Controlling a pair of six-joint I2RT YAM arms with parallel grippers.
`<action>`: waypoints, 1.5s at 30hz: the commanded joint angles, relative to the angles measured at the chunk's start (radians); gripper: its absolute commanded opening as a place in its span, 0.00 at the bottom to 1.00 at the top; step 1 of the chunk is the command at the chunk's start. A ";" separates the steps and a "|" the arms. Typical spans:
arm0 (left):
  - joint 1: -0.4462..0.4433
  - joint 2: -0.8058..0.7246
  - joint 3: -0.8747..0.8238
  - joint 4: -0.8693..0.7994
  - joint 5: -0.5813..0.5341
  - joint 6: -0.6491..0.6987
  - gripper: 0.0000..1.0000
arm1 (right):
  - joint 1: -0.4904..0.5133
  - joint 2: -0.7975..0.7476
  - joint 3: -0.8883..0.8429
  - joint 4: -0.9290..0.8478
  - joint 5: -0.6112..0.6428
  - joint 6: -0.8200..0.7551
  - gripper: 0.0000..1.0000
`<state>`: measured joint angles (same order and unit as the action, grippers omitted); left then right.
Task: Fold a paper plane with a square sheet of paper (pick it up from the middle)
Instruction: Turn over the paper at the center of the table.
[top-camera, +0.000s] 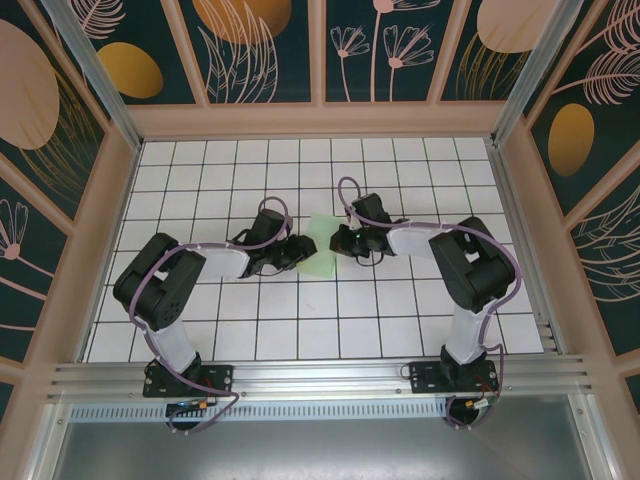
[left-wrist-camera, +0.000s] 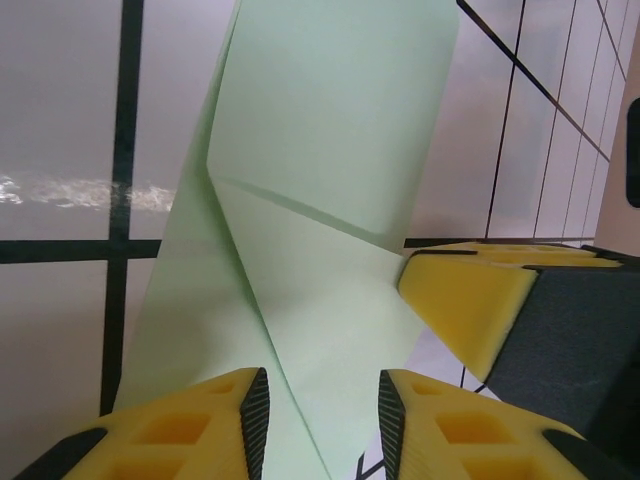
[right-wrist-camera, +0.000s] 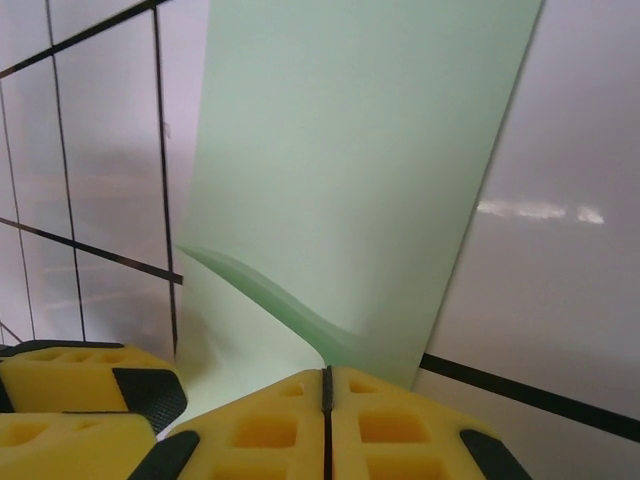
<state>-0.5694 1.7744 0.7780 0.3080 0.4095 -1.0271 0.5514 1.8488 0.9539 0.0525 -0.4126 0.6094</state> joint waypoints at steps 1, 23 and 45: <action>-0.007 0.023 0.024 0.022 0.010 -0.007 0.38 | -0.027 -0.026 -0.040 0.055 0.013 0.037 0.09; -0.013 0.102 0.120 -0.037 0.012 0.035 0.38 | -0.054 -0.004 -0.098 0.099 -0.026 0.071 0.10; -0.016 0.112 0.162 -0.116 -0.037 0.066 0.36 | -0.068 -0.008 -0.140 0.132 -0.043 0.079 0.10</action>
<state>-0.5816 1.9003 0.9298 0.2344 0.3916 -0.9871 0.4934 1.8412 0.8436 0.2031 -0.4545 0.6765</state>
